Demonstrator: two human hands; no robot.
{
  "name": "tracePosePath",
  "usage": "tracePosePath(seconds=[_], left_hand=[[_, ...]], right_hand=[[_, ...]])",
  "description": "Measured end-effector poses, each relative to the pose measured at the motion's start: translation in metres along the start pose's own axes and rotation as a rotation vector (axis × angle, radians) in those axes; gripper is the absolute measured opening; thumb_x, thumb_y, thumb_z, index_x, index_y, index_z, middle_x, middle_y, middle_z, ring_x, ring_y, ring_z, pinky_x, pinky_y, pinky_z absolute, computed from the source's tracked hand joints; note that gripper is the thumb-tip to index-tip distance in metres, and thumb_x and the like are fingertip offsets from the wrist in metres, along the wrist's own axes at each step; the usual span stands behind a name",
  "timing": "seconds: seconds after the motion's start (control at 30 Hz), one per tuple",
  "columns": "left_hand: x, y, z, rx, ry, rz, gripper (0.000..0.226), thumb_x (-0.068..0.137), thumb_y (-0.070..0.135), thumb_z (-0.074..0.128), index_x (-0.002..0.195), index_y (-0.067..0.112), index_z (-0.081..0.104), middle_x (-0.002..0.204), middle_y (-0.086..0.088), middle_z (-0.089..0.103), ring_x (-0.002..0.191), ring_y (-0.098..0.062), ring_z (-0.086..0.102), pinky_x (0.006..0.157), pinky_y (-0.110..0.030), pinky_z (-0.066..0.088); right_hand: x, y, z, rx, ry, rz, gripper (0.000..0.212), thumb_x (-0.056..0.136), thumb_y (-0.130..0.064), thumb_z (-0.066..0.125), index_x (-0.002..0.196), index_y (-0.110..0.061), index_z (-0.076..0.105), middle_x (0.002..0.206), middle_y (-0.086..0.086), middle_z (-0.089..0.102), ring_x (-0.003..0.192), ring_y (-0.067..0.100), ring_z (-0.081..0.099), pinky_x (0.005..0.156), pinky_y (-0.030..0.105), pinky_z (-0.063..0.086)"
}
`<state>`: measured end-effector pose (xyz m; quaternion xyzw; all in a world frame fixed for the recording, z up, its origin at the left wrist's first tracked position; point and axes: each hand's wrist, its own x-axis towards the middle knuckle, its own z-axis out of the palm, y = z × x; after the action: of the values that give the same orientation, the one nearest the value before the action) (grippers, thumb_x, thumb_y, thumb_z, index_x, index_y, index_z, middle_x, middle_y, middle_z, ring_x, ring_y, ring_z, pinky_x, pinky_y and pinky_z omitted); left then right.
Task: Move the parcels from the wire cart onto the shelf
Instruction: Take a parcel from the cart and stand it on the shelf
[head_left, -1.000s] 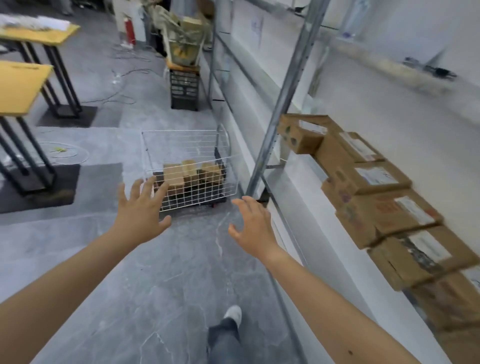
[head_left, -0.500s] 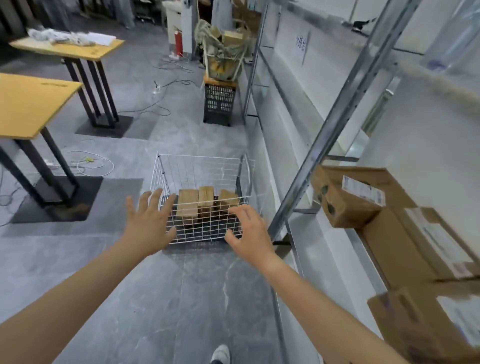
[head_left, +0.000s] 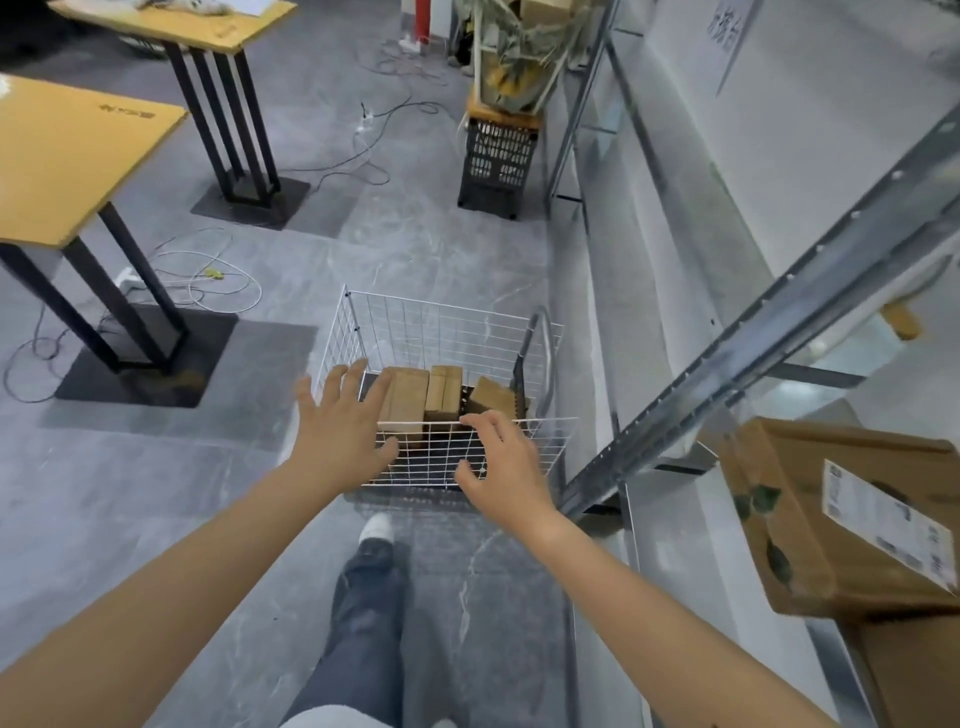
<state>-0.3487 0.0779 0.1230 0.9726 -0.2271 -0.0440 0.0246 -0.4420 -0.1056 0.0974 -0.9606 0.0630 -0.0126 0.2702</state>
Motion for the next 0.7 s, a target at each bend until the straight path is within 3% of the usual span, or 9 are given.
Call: tracePosePath(seconds=[0.2, 0.33, 0.5, 0.63, 0.7], left_hand=[[0.127, -0.035, 0.025, 0.009, -0.035, 0.052, 0.092, 0.08, 0.059, 0.051, 0.15, 0.025, 0.003, 0.158, -0.002, 0.006, 0.145, -0.026, 0.005, 0.115, -0.048, 0.011], [0.195, -0.059, 0.039, -0.029, -0.111, 0.044, 0.093, 0.076, 0.056, 0.054, 0.15, 0.024, 0.008, 0.157, -0.003, 0.013, 0.144, -0.028, 0.011, 0.115, -0.047, 0.014], [0.25, -0.081, 0.068, -0.116, -0.164, 0.057, 0.094, 0.064, 0.061, 0.029, 0.147, 0.017, 0.028, 0.151, -0.012, 0.031, 0.137, -0.033, 0.031, 0.106, -0.05, 0.029], [0.285, -0.089, 0.105, -0.132, -0.347, 0.034, 0.096, 0.077, 0.051, 0.056, 0.15, 0.021, 0.002, 0.158, -0.005, 0.007, 0.139, -0.024, 0.024, 0.101, -0.037, 0.037], [0.298, -0.088, 0.128, -0.144, -0.415, 0.016, 0.098, 0.079, 0.048, 0.059, 0.15, 0.023, -0.003, 0.158, -0.003, 0.002, 0.138, -0.023, 0.027, 0.098, -0.034, 0.041]], right_hand=[[0.129, 0.023, 0.013, -0.177, -0.018, 0.107, 0.062, 0.081, -0.044, 0.059, 0.137, -0.025, 0.041, 0.145, 0.002, 0.037, 0.133, 0.027, 0.029, 0.109, 0.048, 0.031], [0.207, 0.035, 0.027, -0.18, -0.076, 0.233, 0.059, 0.083, -0.044, 0.058, 0.136, -0.025, 0.041, 0.147, 0.003, 0.035, 0.134, 0.029, 0.028, 0.108, 0.052, 0.028], [0.264, 0.051, 0.06, -0.161, -0.141, 0.392, 0.068, 0.081, -0.044, 0.059, 0.142, -0.027, 0.034, 0.149, 0.005, 0.032, 0.134, 0.03, 0.027, 0.109, 0.051, 0.025], [0.291, 0.069, 0.087, -0.115, -0.211, 0.487, 0.074, 0.082, -0.042, 0.059, 0.146, -0.026, 0.026, 0.149, 0.006, 0.029, 0.134, 0.029, 0.027, 0.11, 0.05, 0.023], [0.302, 0.082, 0.102, -0.09, -0.254, 0.521, 0.077, 0.083, -0.043, 0.059, 0.148, -0.024, 0.021, 0.149, 0.007, 0.028, 0.134, 0.029, 0.027, 0.111, 0.05, 0.023]])
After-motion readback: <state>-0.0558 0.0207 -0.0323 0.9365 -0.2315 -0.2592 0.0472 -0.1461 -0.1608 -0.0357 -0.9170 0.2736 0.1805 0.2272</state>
